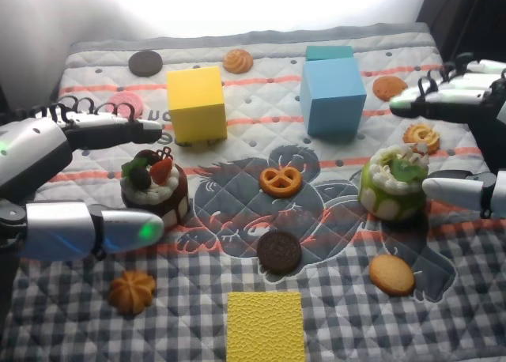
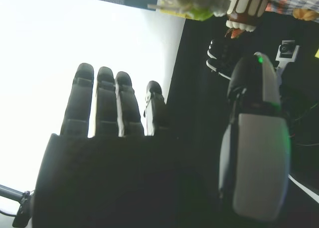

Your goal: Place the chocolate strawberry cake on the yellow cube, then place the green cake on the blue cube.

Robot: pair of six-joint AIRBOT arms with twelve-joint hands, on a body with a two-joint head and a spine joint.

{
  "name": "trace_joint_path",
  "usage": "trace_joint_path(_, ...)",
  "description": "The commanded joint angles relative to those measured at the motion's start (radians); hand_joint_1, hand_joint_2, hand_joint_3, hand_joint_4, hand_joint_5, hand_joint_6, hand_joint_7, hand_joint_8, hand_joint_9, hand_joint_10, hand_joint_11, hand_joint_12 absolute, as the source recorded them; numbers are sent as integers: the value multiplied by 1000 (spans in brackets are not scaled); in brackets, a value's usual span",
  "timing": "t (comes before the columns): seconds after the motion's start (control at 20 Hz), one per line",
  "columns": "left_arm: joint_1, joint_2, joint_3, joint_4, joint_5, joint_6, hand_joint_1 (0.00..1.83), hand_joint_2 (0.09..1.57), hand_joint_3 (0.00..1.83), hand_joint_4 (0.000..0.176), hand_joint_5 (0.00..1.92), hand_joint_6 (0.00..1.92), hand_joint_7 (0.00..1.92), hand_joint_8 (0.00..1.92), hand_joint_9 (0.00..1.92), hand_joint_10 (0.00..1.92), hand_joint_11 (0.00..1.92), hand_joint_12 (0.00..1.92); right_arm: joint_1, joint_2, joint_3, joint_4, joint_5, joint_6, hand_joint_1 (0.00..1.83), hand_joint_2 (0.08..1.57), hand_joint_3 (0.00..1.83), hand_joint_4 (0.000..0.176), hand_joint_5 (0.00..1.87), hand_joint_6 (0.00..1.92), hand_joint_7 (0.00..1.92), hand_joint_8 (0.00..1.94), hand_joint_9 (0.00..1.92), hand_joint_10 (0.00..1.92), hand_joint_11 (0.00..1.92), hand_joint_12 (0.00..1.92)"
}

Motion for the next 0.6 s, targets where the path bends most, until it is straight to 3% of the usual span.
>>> trace_joint_path(0.0,-16,-4,8,11,-101,-4,473,950,2,93,397,3,346,5,236,30,0,548,8,1,6,20,123,1,528,1173,1,0,542,0,499,0,467,2,290,431)
trace_joint_path(0.05,-28,-15,22,9,-82,-4,465,947,0,123,362,0,330,3,232,14,0,501,8,1,6,19,123,1,530,1174,1,0,548,1,499,0,466,0,294,416)
trace_joint_path(0.1,-39,-26,35,6,-68,-4,515,927,0,127,349,0,319,1,225,8,0,490,8,1,6,19,123,1,517,1180,3,0,554,3,501,1,461,0,290,405)
trace_joint_path(0.15,-47,-37,46,0,-62,-4,609,890,0,68,378,4,325,2,244,9,0,628,8,1,6,19,123,1,524,1178,1,0,562,5,509,3,471,3,299,402)
trace_joint_path(0.2,-51,-46,54,-7,-59,-4,651,868,0,41,379,2,316,2,249,6,0,729,7,0,6,19,123,1,526,1177,0,0,569,7,514,5,484,8,311,405)
trace_joint_path(0.25,-56,-56,64,-14,-57,-4,677,835,0,0,407,6,318,2,264,8,0,803,6,0,6,19,123,1,544,1169,0,0,598,14,542,12,513,16,337,412)
trace_joint_path(0.4,-71,-70,89,-30,-36,-4,769,797,0,4,420,4,325,2,278,7,0,801,4,0,6,19,123,1,545,1169,0,0,610,9,542,5,506,5,321,396)
trace_joint_path(0.55,-80,-91,117,-44,-5,-4,969,754,0,34,437,3,383,8,362,20,0,972,4,0,6,19,123,1,571,1173,1,0,610,4,557,6,515,5,323,391)
